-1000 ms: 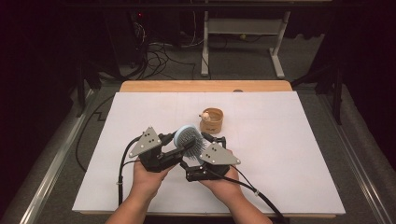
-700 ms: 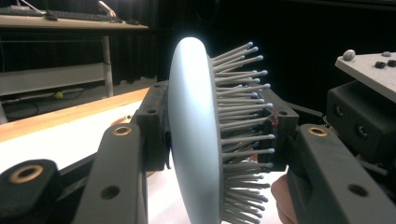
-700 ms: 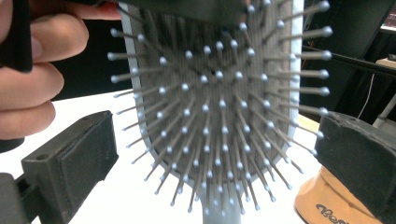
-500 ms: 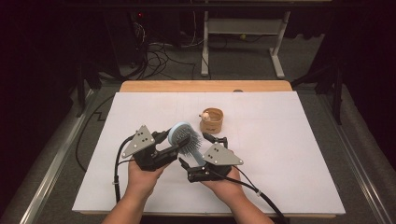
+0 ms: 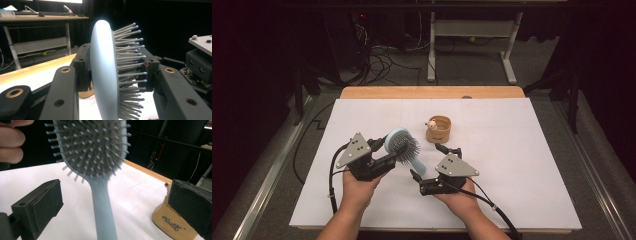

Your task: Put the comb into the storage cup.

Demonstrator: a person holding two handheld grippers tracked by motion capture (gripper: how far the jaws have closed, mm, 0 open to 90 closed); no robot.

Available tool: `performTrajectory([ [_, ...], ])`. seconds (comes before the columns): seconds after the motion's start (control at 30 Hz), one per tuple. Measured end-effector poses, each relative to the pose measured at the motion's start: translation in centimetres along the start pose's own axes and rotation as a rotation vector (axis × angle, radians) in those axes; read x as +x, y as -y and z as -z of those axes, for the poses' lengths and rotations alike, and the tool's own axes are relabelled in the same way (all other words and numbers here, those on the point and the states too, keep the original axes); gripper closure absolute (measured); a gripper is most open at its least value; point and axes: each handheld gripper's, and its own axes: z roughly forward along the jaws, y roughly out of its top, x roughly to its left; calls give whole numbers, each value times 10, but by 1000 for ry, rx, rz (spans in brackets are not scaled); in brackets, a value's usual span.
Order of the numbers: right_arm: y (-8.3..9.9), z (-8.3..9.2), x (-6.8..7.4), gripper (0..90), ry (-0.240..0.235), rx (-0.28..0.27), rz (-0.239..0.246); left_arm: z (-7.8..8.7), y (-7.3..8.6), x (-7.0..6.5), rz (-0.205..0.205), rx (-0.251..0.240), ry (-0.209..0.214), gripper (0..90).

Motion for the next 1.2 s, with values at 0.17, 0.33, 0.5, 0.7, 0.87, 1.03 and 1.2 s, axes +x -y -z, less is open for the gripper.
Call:
performTrajectory([
  [0.17,4,6,-10,0,17,12,-4,2,-4,5,-2,-11,-16,547],
  [0.33,7,13,-20,0,36,18,-19,5,-8,9,-15,-22,-26,547],
  [0.5,12,20,-31,1,55,23,-40,8,-12,13,-20,-33,-35,547],
  [0.7,17,32,-43,1,87,27,-51,12,-16,16,-38,-43,-46,547],
  [0.87,23,42,-54,1,108,32,-72,13,-18,18,-56,-48,-55,548],
  [1.03,28,53,-62,1,138,38,-73,14,-19,20,-63,-51,-64,548],
  [1.2,34,63,-70,1,163,41,-82,16,-20,22,-75,-54,-73,548],
])
